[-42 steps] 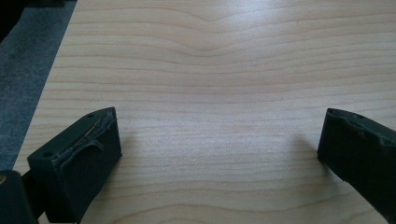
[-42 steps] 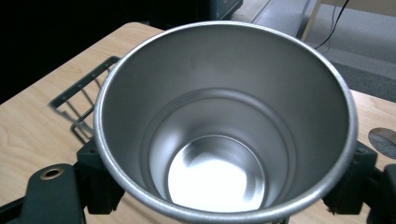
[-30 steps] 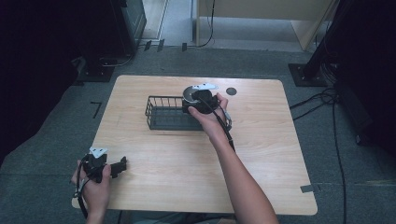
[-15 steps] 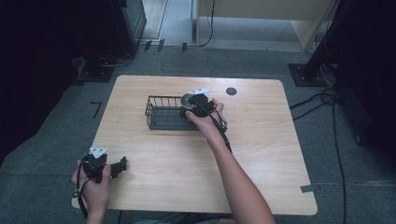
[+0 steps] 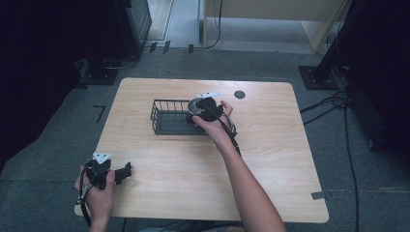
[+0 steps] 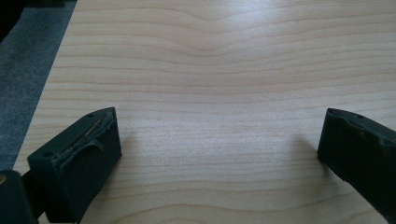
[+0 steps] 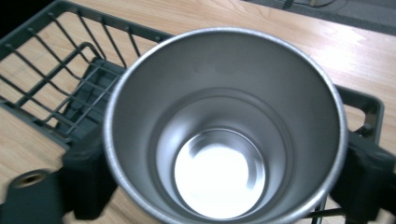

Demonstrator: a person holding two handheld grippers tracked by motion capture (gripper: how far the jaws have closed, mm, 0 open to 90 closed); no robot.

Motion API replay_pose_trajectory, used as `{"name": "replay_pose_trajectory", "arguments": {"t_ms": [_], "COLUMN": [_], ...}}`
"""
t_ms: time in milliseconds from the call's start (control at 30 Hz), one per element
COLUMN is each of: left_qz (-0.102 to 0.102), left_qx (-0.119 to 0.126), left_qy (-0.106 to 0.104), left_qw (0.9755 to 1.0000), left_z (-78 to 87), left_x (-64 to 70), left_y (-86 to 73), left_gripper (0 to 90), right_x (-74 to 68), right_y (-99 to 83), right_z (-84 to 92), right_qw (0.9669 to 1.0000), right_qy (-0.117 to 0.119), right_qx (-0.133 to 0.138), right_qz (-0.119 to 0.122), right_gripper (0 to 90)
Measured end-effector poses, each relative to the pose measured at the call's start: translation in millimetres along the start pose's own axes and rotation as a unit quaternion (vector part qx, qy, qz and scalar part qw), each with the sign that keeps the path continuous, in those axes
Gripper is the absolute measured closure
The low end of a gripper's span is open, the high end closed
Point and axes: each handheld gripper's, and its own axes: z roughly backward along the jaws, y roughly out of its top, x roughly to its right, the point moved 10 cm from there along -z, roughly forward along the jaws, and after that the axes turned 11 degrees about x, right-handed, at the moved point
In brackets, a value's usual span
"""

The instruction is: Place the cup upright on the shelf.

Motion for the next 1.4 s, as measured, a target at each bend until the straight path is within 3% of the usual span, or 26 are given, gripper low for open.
{"name": "replay_pose_trajectory", "arguments": {"t_ms": [33, 567, 900, 1400], "left_qz": [0.000, 0.000, 0.000, 0.000], "left_qx": [0.000, 0.000, 0.000, 0.000], "left_qy": [0.000, 0.000, 0.000, 0.000], "left_qw": [1.0000, 1.0000, 1.0000, 1.0000], "left_z": [0.0, 0.0, -0.1, -0.1], "left_x": [0.1, -0.1, 0.0, 0.0], "left_y": [0.1, 0.1, 0.0, 0.0], "left_gripper": [0.0, 0.0, 0.0, 0.0], "right_x": [-0.8, 5.6, 29.2, 70.0], "right_y": [1.1, 19.6, 16.1, -10.2], "right_z": [1.6, 35.6, 69.0, 107.8], "right_qw": [1.0000, 0.9991, 0.9984, 0.9975], "right_qy": [0.004, 0.010, -0.003, -0.032], "right_qx": [-0.001, 0.039, 0.057, 0.062], "right_qz": [0.001, 0.007, 0.000, -0.012], "right_gripper": [0.0, 0.0, 0.0, 0.0]}}
